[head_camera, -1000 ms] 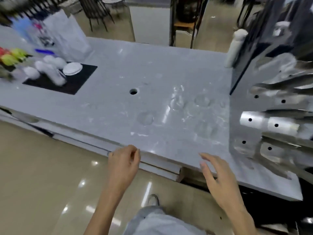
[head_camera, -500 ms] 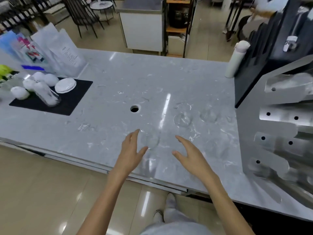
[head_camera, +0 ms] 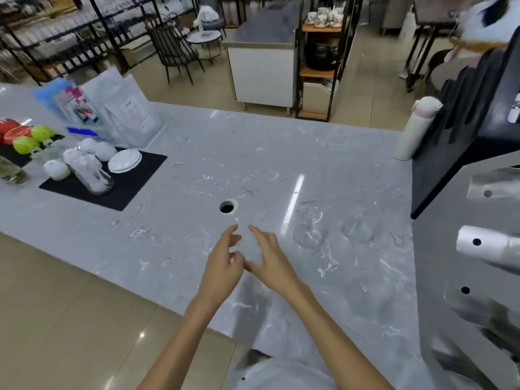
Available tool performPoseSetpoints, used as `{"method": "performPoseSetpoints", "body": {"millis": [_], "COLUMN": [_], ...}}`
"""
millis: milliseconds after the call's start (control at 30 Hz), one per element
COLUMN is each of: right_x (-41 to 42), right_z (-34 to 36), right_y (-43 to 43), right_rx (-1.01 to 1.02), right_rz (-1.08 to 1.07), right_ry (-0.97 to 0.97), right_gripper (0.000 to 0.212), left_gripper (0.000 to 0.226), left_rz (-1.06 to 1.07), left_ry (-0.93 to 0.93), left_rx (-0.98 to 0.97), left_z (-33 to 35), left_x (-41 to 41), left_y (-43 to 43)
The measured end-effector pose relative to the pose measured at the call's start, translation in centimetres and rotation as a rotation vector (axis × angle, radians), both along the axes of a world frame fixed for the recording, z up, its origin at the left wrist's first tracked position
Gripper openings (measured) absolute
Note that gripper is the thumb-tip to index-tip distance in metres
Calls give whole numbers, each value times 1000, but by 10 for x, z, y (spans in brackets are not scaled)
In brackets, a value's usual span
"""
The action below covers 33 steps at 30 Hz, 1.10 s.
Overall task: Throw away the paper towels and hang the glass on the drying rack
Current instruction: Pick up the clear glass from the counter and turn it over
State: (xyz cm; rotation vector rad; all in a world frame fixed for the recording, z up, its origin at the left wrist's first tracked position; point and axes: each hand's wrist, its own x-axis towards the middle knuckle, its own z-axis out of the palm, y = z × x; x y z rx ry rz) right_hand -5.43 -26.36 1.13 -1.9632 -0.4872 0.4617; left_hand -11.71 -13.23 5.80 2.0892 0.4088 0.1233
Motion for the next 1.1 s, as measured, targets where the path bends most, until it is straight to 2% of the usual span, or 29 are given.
{"method": "performPoseSetpoints", "body": {"millis": [67, 100, 167, 233, 333, 433, 500, 600, 667, 700, 767, 800, 867, 1000, 1100], "right_x": [-3, -2, 4, 14, 24, 26, 31, 51, 69, 78, 93, 98, 101, 92, 86], "right_z": [13, 19, 32, 42, 53, 57, 62, 59, 48, 40, 21, 12, -5, -25, -30], "right_y": [-15, -25, -47, -71, -102, -122, -129, -127, -121, -119, -113, -110, -104, -95, -95], "right_rx": [131, 201, 320, 427, 491, 412, 334, 229, 20, -129, -385, -450, -448, -320, -324], "right_rz": [-107, -171, -291, -355, -337, -298, -230, -302, -353, -311, -176, -124, -92, -171, -205], "right_ry": [-3, 8, 61, 174, 300, 325, 329, 149, -70, -147, -147, -114, -98, -137, -194], "right_gripper": [79, 77, 76, 70, 66, 70, 70, 56, 46, 51, 70, 78, 80, 66, 64], "left_gripper": [42, 38, 58, 77, 70, 69, 55, 45, 44, 43, 42, 41, 40, 48, 51], "left_rz": [124, 164, 149, 35, -112, -57, 7, 136, 192, 221, 289, 317, 352, 365, 355], "left_ry": [-97, -88, 20, 107, 69, -54, -107, -104, -108, -110, -108, -107, -103, -78, -68], "left_rx": [-22, -10, -42, -267, -631, -777, -824, -870, -853, -848, -848, -852, -855, -856, -819], "left_z": [11, 15, 21, 26, 20, 4, 3, 1, -1, -1, 0, 0, -2, -8, -14], "left_x": [2, 5, 14, 22, 31, 37, 41, 42, 38, 35, 27, 22, 13, 1, 1], "left_y": [-3, -3, -5, -15, -46, -70, -69, -47, -30, -24, -13, -9, -4, -2, -4]}}
